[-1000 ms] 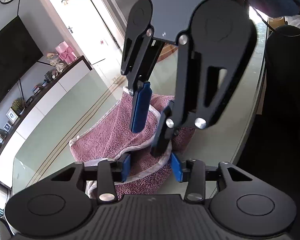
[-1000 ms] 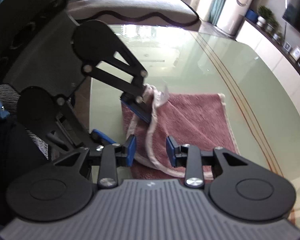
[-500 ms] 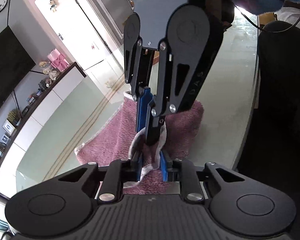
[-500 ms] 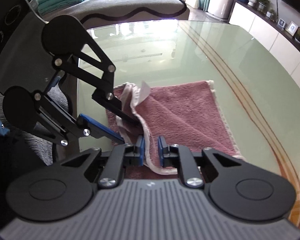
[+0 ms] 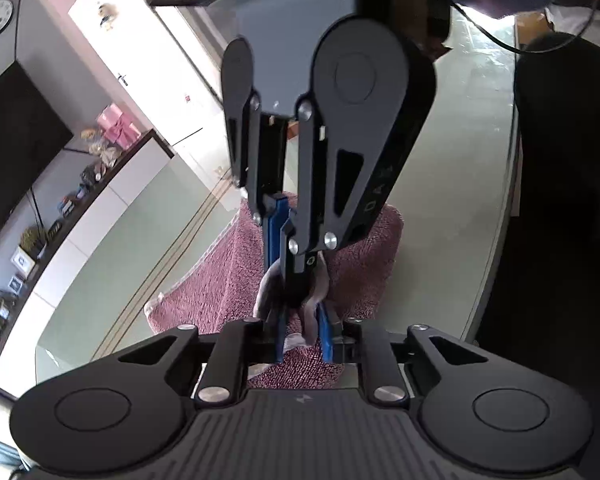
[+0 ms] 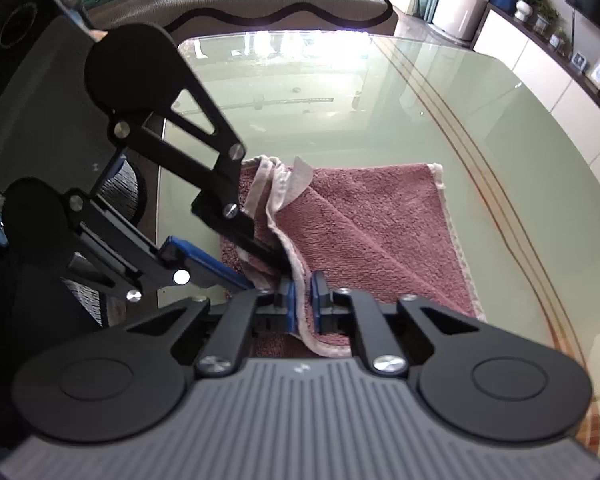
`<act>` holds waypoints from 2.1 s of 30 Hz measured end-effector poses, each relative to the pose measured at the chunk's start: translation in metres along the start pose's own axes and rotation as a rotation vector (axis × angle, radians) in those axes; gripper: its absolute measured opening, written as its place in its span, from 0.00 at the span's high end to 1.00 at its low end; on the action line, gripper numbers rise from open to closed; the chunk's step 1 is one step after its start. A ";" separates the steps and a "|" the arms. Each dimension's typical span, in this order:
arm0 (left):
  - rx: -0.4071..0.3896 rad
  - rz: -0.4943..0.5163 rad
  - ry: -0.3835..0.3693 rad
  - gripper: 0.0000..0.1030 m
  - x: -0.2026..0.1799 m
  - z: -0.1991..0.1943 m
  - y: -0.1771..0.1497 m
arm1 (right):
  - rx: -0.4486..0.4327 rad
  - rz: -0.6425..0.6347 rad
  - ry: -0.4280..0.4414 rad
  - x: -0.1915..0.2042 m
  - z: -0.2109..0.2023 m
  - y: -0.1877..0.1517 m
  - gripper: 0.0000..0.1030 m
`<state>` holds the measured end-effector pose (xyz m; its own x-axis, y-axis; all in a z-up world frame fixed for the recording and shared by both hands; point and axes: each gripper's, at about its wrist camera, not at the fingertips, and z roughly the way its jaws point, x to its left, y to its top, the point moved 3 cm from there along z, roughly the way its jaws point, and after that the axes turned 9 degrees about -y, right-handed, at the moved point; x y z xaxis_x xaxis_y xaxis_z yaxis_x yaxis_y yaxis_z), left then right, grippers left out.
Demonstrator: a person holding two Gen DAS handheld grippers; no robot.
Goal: Fold towel
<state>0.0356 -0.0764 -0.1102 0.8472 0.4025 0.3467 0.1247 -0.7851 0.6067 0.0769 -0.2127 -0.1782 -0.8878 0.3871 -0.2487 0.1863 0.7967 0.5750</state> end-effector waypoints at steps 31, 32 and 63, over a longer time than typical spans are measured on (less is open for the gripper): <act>0.033 0.113 0.106 0.96 -0.004 0.005 0.015 | 0.008 0.168 0.024 -0.027 -0.010 0.001 0.91; 0.037 0.103 0.097 0.96 -0.002 0.006 0.015 | 0.007 0.167 0.024 -0.027 -0.010 0.001 0.91; -0.028 -0.024 0.226 0.98 0.049 -0.064 0.019 | -0.038 0.189 -0.295 -0.062 -0.032 0.010 0.96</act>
<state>0.0463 -0.0415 -0.0354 0.7062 0.5190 0.4815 0.1267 -0.7619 0.6352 0.1205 -0.2432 -0.1323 -0.6783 0.6480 -0.3465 0.3147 0.6823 0.6599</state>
